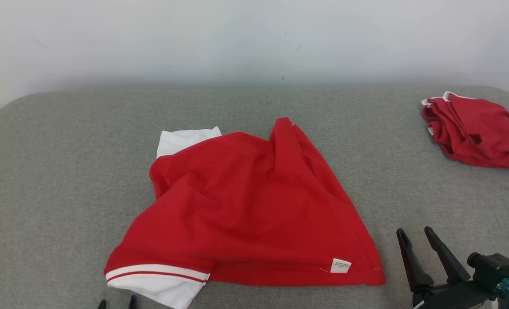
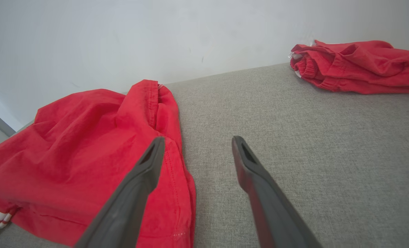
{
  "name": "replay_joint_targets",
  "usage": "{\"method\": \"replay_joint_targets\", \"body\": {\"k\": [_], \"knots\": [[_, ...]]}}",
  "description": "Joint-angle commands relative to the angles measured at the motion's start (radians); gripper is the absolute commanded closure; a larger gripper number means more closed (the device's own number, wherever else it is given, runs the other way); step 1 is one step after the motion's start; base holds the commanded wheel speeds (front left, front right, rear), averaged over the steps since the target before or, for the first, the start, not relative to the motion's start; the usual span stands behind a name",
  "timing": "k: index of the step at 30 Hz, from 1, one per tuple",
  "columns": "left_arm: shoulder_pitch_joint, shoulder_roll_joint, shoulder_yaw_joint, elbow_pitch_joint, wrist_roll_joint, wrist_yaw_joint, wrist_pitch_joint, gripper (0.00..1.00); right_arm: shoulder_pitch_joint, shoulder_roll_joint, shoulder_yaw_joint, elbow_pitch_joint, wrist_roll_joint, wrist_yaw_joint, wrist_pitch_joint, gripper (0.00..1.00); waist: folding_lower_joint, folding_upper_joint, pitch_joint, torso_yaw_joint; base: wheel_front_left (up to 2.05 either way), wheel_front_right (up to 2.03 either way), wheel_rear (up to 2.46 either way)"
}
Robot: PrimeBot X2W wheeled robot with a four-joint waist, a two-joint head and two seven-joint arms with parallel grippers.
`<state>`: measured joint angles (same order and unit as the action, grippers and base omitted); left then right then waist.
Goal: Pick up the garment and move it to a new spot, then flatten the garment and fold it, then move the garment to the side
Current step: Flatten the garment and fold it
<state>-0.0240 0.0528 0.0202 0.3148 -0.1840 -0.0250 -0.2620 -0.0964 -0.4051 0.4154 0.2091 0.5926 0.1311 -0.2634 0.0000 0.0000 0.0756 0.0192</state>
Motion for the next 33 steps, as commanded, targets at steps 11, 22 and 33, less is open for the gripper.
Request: {"method": "replay_joint_targets", "body": {"k": [11,22,33], "knots": [[-0.085,0.031,0.037,0.13,0.019,-0.028,-0.004,0.0,-0.012,0.006,0.009,0.004,-0.013,-0.001,-0.002,0.0,0.0,0.0,0.025,-0.048,0.0,0.0,0.0],[-0.134,0.034,0.033,0.141,0.061,-0.049,-0.004,1.0,-0.016,0.001,0.007,0.015,-0.016,-0.001,-0.002,0.0,0.0,0.0,0.031,-0.051,0.0,0.0,0.0],[-0.061,0.031,0.024,0.06,0.092,-0.06,-0.004,1.0,0.006,0.018,0.006,0.022,-0.015,-0.001,-0.001,0.0,0.0,0.0,-0.002,0.019,0.0,0.0,0.0]]}}
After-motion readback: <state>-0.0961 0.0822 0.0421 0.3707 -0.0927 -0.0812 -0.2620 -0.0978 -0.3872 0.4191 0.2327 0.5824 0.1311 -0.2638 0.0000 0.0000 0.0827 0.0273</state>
